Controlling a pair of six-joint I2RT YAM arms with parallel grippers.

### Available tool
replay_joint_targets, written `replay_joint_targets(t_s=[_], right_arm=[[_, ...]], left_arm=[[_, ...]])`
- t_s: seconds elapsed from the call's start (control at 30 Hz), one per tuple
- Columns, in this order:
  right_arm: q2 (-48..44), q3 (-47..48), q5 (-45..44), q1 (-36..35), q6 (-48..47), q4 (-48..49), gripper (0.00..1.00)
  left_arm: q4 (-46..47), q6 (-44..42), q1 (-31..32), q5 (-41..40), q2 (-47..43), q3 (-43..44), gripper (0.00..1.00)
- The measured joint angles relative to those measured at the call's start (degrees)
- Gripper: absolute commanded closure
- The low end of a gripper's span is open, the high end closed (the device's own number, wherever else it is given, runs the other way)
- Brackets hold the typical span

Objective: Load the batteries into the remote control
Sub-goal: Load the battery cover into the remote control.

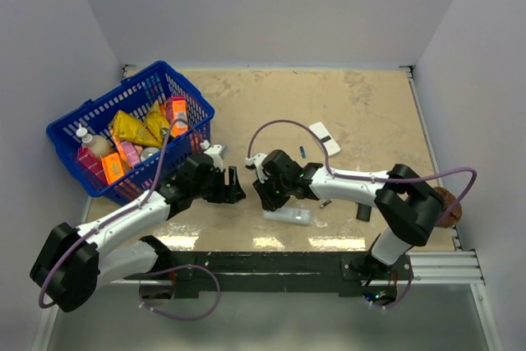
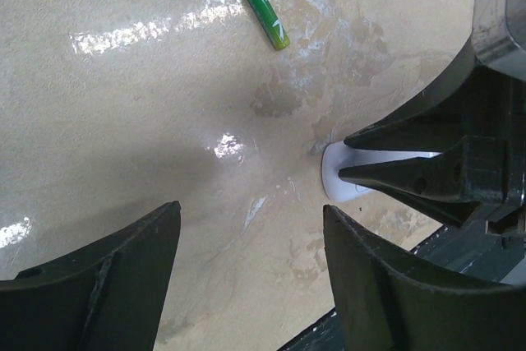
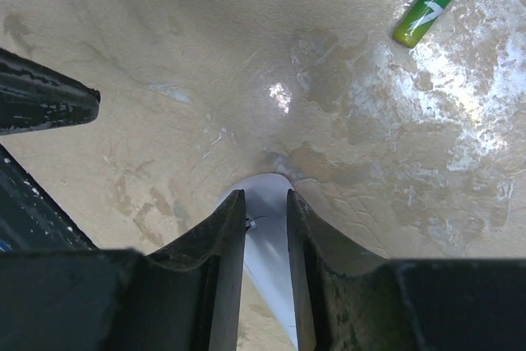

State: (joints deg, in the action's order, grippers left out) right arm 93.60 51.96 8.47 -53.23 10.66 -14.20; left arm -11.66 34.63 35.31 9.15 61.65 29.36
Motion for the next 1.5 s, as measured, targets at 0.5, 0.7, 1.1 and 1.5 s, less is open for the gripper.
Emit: replay_joint_targets(t_s=[0.5, 0.7, 1.1, 1.5], right_arm=[[-10.0, 4.7, -5.0, 2.8, 0.6, -10.8, 0.36], [-10.3, 4.6, -6.4, 5.1, 6.8, -18.6, 0.35], [-20.6, -7.9, -6.0, 8.6, 19.0, -22.4, 0.45], [-20.9, -13.0, -5.9, 8.7, 23.1, -18.1, 0.48]], left_arm=[[2.3, -1.3, 0.1, 3.3, 2.9, 1.7, 0.24], [2.4, -1.4, 4.3, 4.2, 8.4, 4.9, 0.24], [-0.7, -4.0, 12.2, 4.0, 20.9, 14.9, 0.42], [-4.8, -5.4, 13.1, 4.3, 26.7, 17.7, 0.54]])
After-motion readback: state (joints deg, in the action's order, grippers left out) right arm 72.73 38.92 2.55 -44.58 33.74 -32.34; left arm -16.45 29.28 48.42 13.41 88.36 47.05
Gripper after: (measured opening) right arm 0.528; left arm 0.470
